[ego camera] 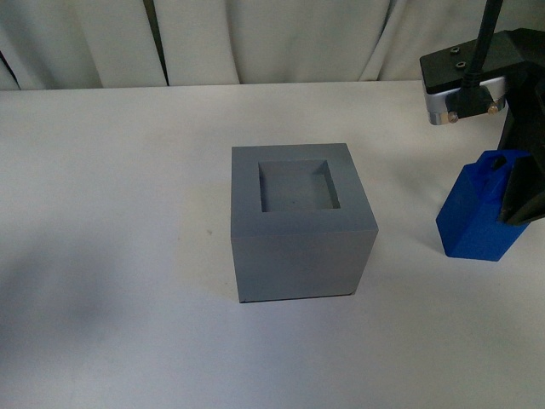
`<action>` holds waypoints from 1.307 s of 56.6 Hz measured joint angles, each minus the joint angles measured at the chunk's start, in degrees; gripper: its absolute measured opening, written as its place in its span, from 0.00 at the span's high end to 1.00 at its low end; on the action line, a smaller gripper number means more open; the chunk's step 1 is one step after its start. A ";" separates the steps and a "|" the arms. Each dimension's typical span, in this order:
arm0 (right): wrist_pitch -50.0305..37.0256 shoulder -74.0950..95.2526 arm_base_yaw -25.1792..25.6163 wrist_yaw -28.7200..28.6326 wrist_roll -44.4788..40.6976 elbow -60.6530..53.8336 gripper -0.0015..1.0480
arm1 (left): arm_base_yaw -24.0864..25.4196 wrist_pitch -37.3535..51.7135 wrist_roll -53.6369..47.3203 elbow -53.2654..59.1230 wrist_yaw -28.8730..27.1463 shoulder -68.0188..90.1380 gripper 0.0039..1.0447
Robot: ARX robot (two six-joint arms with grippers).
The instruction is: Insert blue part into gray base
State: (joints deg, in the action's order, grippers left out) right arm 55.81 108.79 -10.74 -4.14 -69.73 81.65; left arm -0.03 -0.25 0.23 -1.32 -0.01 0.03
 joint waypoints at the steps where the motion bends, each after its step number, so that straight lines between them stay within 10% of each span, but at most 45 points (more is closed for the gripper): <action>1: 0.07 0.00 0.00 0.00 0.00 0.04 0.55 | 0.00 -0.02 -0.02 0.00 0.00 0.00 0.06; 74: 15.19 3.56 -19.17 -6.03 6.78 26.49 0.55 | 0.00 0.00 -0.02 0.00 0.00 0.00 0.06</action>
State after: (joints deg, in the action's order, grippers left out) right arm 71.00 112.36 -29.91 -10.17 -62.96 108.14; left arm -0.03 -0.25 0.21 -1.32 -0.01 0.03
